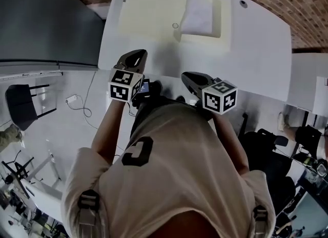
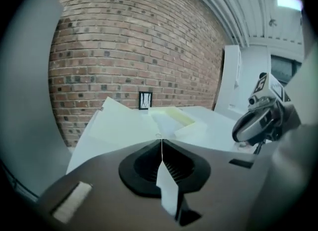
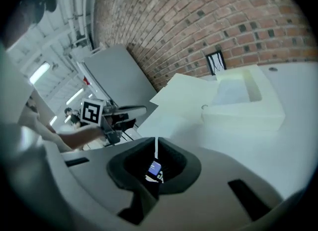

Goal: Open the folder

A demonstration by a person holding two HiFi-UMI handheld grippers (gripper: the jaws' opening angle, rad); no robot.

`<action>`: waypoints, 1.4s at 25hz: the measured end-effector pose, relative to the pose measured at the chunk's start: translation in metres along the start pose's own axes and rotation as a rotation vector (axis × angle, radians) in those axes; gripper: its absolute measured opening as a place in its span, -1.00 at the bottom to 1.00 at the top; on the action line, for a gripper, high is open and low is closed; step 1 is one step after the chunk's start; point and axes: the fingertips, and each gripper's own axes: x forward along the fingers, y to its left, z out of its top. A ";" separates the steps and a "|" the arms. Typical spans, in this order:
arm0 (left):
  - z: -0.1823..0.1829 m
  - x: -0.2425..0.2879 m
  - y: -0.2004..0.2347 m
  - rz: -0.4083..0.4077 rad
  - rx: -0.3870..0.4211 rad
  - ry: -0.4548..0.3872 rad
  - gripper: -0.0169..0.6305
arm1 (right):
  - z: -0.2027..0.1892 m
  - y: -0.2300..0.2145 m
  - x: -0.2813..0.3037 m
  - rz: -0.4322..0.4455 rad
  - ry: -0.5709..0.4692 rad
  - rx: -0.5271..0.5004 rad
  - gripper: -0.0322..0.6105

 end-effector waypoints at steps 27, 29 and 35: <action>0.014 0.001 -0.160 -0.045 0.151 -0.025 -0.93 | -0.070 -0.011 -0.097 0.180 -0.025 -0.042 -0.87; 0.013 -0.010 -0.159 -0.027 0.147 -0.018 -0.93 | -0.068 -0.003 -0.097 0.245 -0.040 -0.010 -0.87; -0.004 -0.041 -0.159 -0.007 0.157 0.024 -0.93 | -0.070 0.021 -0.094 0.358 -0.037 0.026 -0.87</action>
